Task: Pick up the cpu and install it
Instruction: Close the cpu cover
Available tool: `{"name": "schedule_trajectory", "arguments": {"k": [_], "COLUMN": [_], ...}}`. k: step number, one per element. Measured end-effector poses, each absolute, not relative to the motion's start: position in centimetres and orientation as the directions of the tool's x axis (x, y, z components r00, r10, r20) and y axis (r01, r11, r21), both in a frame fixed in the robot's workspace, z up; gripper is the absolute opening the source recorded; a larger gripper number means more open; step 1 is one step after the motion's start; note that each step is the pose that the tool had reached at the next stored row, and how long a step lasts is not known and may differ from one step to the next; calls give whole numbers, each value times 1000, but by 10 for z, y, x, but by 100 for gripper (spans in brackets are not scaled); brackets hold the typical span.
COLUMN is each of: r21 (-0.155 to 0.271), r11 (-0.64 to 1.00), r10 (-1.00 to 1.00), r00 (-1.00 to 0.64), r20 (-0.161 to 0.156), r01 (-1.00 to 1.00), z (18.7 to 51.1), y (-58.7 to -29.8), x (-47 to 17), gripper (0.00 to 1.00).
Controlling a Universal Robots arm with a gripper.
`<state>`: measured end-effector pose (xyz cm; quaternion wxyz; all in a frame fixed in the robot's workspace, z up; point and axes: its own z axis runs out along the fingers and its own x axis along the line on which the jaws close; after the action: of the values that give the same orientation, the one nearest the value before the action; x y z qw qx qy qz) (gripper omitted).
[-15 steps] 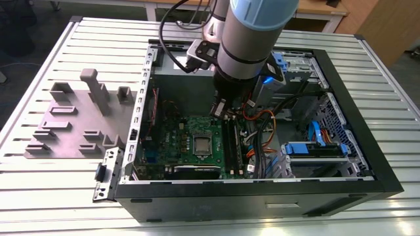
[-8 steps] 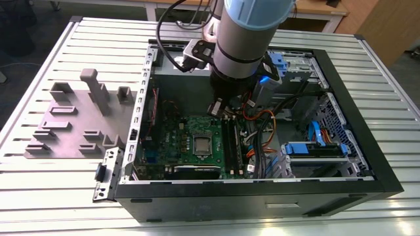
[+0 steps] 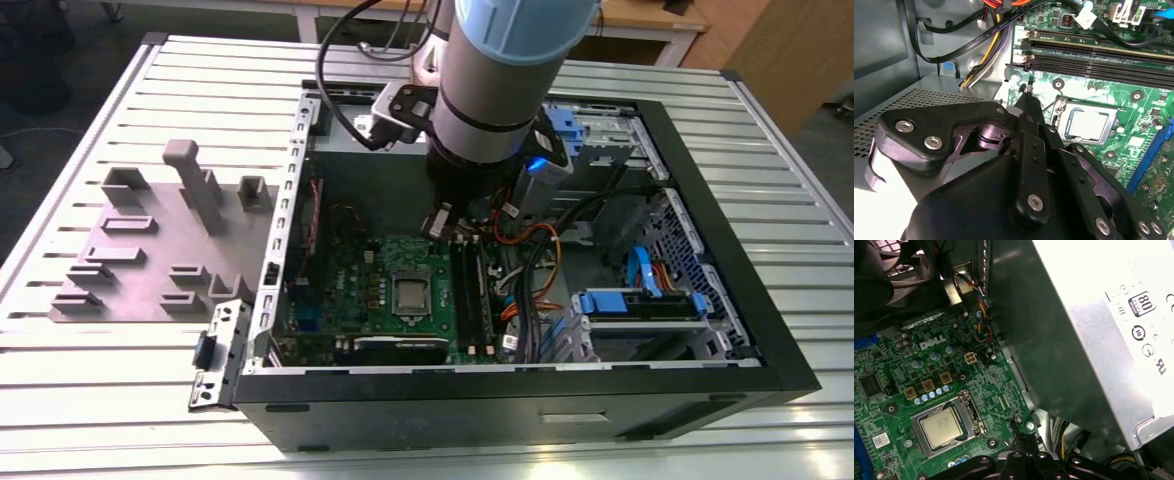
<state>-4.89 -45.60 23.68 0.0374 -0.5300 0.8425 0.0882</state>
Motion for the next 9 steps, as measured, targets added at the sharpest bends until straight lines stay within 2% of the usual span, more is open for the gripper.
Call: {"name": "schedule_trajectory", "arguments": {"k": [9], "r21": [109], "r11": [422], "r10": [-887], "r00": [-435], "r20": [-157], "r01": [-900], "z": [237], "y": [-464], "x": [-49], "gripper": [11]}}
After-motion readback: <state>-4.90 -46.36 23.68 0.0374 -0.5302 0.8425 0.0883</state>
